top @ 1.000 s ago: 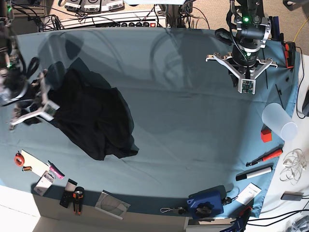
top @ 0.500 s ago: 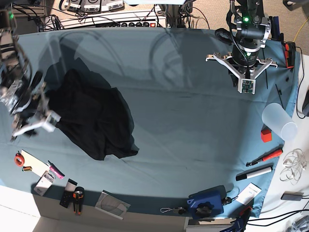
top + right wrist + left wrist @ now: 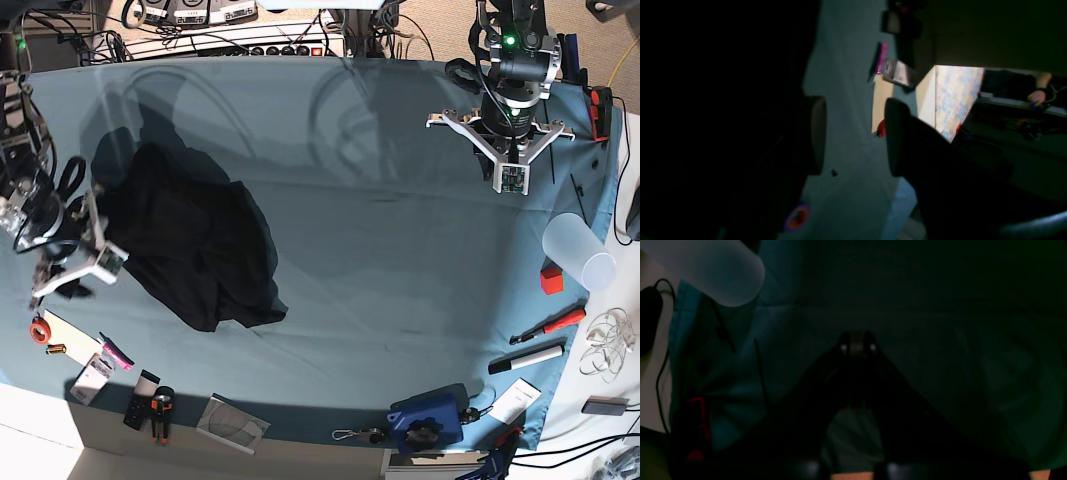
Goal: Layout the t-shirt on the table in an organized manner, then fold the t-shirt properly
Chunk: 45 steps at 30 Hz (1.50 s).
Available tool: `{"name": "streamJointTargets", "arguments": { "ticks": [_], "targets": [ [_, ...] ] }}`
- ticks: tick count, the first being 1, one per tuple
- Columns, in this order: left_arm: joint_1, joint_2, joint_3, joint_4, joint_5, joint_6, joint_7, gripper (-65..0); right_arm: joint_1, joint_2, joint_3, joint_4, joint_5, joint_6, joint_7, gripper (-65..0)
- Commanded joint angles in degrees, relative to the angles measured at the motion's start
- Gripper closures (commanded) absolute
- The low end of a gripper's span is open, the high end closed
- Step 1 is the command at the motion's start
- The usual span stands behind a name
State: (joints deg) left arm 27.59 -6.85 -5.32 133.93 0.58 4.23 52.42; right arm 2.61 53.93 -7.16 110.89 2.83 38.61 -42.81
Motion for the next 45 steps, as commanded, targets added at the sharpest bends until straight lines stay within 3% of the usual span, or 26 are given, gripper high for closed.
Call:
{"name": "streamJointTargets", "arguments": {
  "ticks": [1, 4, 12, 18, 25, 33, 44, 45],
  "targets": [
    [-0.13, -0.13, -0.07, 1.07, 0.22, 0.15, -1.44, 0.0, 1.03, 1.29, 0.79, 0.52, -0.72, -0.59, 0.44, -28.6],
    [-0.13, -0.13, -0.07, 1.07, 0.24, 0.15, -1.46, 0.0, 1.03, 1.29, 0.79, 0.52, -0.7, 1.39, 0.87, -29.9],
    [-0.13, -0.13, -0.07, 1.07, 0.22, 0.15, -1.46, 0.0, 1.01, 1.33, 0.76, 0.52, -0.63, 1.39, -1.53, -32.7],
    [-0.13, -0.11, -0.07, 1.07, 0.22, 0.15, -1.46, 0.0, 1.03, 2.95, 0.28, 0.46, 4.44, 1.39, -2.67, -32.7],
    [-0.13, -0.13, -0.07, 1.07, 0.22, 0.15, -1.44, 0.0, 1.05, 5.97, -9.01, 0.37, 4.37, 1.39, -7.48, -32.7],
    [-0.13, -0.13, -0.07, 1.07, 0.22, 0.15, -1.44, 0.0, 1.07, 5.75, -13.81, 0.37, -4.15, 1.39, -1.97, -32.7],
    [-0.13, -0.13, -0.07, 1.07, 0.22, 0.15, -1.44, 0.0, 1.07, 5.75, -13.79, 0.37, -4.17, 1.39, -0.11, -32.7],
    [-0.13, -0.13, -0.07, 1.07, 0.22, 0.15, -1.46, 0.0, 1.07, 5.75, -13.79, 0.39, -4.15, 0.11, 0.87, -32.7]
  ]
}}
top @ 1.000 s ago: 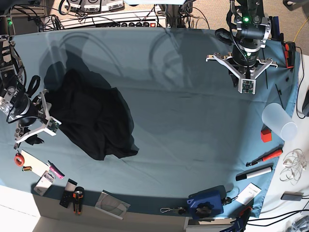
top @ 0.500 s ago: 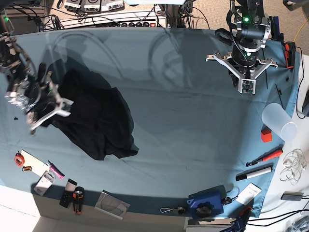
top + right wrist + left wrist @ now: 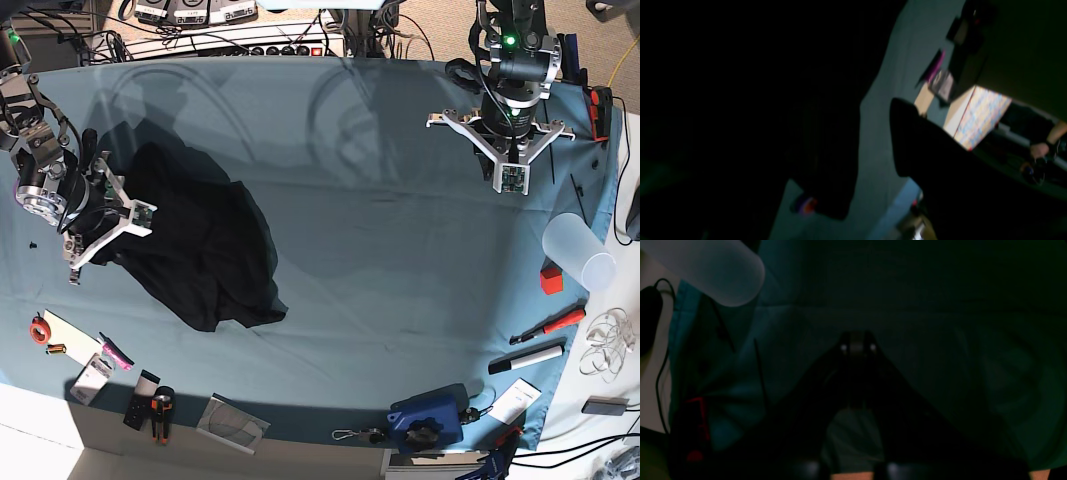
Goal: Layout the t-shirt on the table in an organized manner, then fold the t-shirt properly
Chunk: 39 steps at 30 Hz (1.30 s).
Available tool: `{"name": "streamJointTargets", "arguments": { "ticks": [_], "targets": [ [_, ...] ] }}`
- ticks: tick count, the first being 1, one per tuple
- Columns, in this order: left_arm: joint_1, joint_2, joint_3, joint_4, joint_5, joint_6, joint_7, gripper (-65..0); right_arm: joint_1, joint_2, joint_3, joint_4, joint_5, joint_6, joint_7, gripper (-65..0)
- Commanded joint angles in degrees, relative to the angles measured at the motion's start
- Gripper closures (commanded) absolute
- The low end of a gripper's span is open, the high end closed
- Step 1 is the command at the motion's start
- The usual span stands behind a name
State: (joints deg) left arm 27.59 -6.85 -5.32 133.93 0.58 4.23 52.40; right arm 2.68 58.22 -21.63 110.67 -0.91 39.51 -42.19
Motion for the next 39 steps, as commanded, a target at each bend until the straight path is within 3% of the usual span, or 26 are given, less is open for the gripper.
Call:
{"name": "streamJointTargets", "arguments": {
  "ticks": [1, 3, 6, 9, 15, 23, 31, 35, 39],
  "targets": [
    [-0.13, -0.13, -0.07, 1.07, 0.22, 0.15, -1.44, 0.0, 0.98, 1.46, 0.68, 0.68, -0.42, -3.98, 1.09, -32.6],
    [-0.13, -0.13, -0.07, 1.07, 0.24, 0.15, -1.42, 0.0, 1.01, 1.44, 0.68, 1.36, -0.28, -10.01, 1.62, -32.7],
    [-0.13, -0.13, -0.07, 1.07, 0.24, 0.15, -1.42, 0.0, 1.2, 1.25, 0.68, 4.37, 5.51, -16.02, -4.5, -32.6],
    [-0.13, -0.11, -0.07, 1.07, 0.24, 0.15, -1.44, 0.0, 1.25, 0.26, 0.7, 7.8, 12.17, -16.17, -11.3, -32.6],
    [-0.13, -0.13, -0.07, 1.07, 0.24, 0.15, -1.42, 0.0, -0.85, -4.2, 2.54, 8.87, 16.98, -18.32, -13.35, -32.6],
    [-0.11, -0.13, -0.07, 1.07, 0.22, 0.15, -1.42, 0.0, -10.73, -14.36, 20.63, 8.96, 31.06, -17.55, -14.95, -32.6],
    [-0.13, -0.13, -0.07, 1.07, 0.24, 0.15, -1.44, 0.0, -21.75, -27.06, 42.88, 9.64, 46.25, -10.27, -18.03, -32.6],
    [-0.13, -0.13, -0.07, 1.07, 0.22, 0.15, -1.44, 0.0, -25.29, -33.35, 52.02, 11.65, 50.49, -8.02, -18.16, -32.6],
    [-0.13, -0.13, -0.07, 1.07, 0.24, 0.15, -1.44, 0.0, -26.86, -38.75, 60.06, 12.33, 50.99, -8.07, -18.67, -32.6]
  ]
}}
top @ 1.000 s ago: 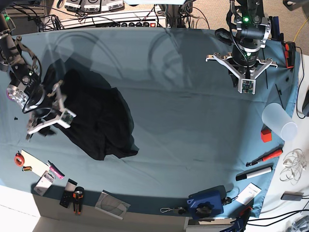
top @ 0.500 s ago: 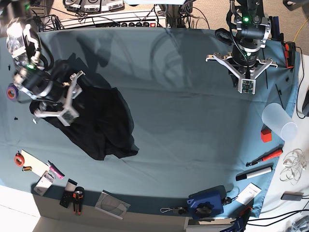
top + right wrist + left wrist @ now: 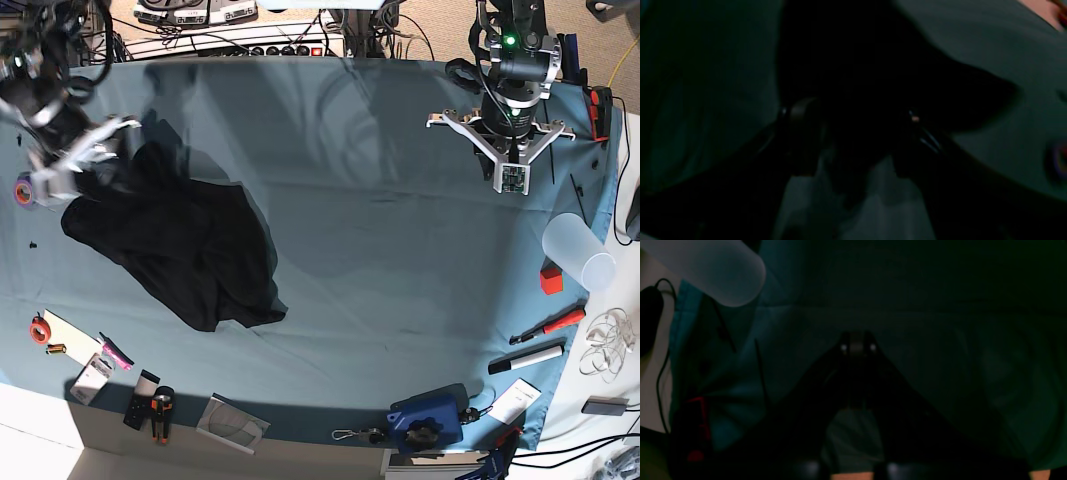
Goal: Layout the t-shirt on the table in an organized manner, then fold the t-shirt properly
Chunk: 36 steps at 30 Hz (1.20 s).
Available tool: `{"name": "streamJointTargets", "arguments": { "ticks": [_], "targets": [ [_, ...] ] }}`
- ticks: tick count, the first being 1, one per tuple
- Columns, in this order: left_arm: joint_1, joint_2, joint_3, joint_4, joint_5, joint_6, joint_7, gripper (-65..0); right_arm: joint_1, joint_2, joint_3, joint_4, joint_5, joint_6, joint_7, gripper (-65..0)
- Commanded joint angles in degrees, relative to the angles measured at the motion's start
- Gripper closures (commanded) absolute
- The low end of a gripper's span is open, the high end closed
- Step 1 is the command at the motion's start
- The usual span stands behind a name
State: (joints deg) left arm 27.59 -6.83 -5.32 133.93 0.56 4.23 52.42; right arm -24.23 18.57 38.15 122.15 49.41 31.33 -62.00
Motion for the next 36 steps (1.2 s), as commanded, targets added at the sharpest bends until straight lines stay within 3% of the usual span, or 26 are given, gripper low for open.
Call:
{"name": "streamJointTargets", "arguments": {
  "ticks": [1, 7, 11, 20, 25, 30, 36],
  "targets": [
    [-0.13, -0.15, -0.07, 1.07, 0.24, 0.15, -1.46, 0.0, -0.13, -0.24, 1.64, 0.85, 0.72, -0.13, 0.66, -32.6],
    [-0.15, -0.15, -0.07, 1.07, 0.22, 0.13, -1.49, 0.0, -0.55, -4.63, 1.77, 0.74, -0.26, -0.39, 0.72, -32.6],
    [-0.13, -0.15, -0.07, 1.07, 0.24, 0.13, -1.44, 0.0, -0.52, -6.03, -0.83, 0.72, -6.91, -5.29, 4.31, -32.6],
    [-0.13, -0.15, -0.07, 1.07, 0.24, 0.13, -1.46, 0.0, -0.5, -7.5, -1.92, 0.39, -11.96, -9.99, 7.1, -32.6],
    [-0.13, -0.15, -0.07, 1.07, 0.24, 0.13, -1.46, 0.0, 0.94, -7.5, -1.92, -6.25, -11.78, -10.29, 9.92, -32.6],
    [-0.13, -0.15, -0.07, 1.07, 0.24, 0.13, -1.46, 0.0, 4.68, -7.5, -2.64, -10.67, -8.33, -5.53, 9.29, -32.6],
    [-0.13, -0.15, -0.07, 1.07, 0.24, 0.15, -1.46, 0.0, 8.92, -7.48, -6.38, -14.86, -13.11, -9.14, 9.62, -32.6]
  ]
}}
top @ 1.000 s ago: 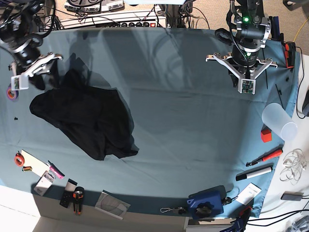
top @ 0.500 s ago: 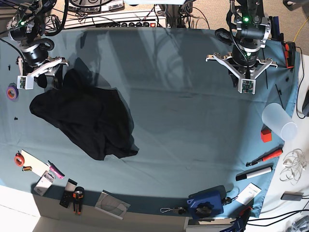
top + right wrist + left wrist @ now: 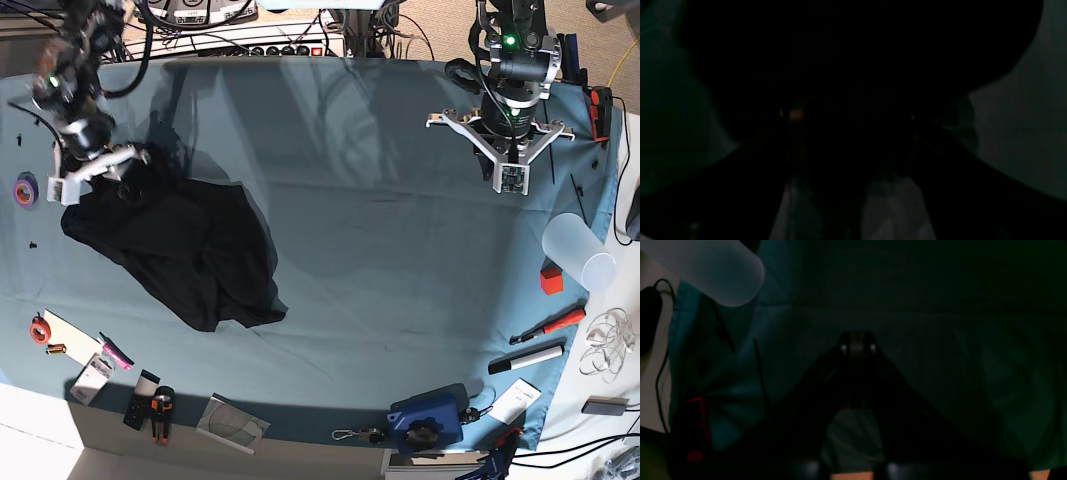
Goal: Layout the t-shirt on the table in an organized manner, then fold the t-shirt properly
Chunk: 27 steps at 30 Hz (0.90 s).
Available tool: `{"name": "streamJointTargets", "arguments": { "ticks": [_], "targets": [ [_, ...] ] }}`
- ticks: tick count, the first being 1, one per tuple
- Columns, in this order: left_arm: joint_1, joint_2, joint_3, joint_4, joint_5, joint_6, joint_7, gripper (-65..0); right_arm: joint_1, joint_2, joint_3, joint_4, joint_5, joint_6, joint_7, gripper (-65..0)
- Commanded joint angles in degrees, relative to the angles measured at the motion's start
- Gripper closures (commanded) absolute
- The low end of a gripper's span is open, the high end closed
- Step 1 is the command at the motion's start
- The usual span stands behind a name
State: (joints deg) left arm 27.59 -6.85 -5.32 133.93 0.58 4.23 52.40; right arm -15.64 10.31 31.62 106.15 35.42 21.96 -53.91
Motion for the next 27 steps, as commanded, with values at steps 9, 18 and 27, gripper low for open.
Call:
{"name": "streamJointTargets", "arguments": {
  "ticks": [9, 18, 27],
  "targets": [
    [-0.15, -0.13, -0.07, 1.07, 0.22, 0.15, -1.44, 0.0, 3.39, 0.81, -2.54, -2.49, 0.96, 1.79, 2.01, -23.3],
    [-0.13, -0.13, -0.07, 1.07, 0.22, 0.15, -1.46, 0.0, 9.84, 0.81, 0.79, -2.25, 1.07, 2.16, 2.03, 0.0],
    [-0.15, -0.13, -0.07, 1.07, -8.24, -12.74, -9.64, 0.0, 15.3, 2.4, 15.41, -2.29, 5.51, 2.27, 3.1, 0.0]
  ]
}}
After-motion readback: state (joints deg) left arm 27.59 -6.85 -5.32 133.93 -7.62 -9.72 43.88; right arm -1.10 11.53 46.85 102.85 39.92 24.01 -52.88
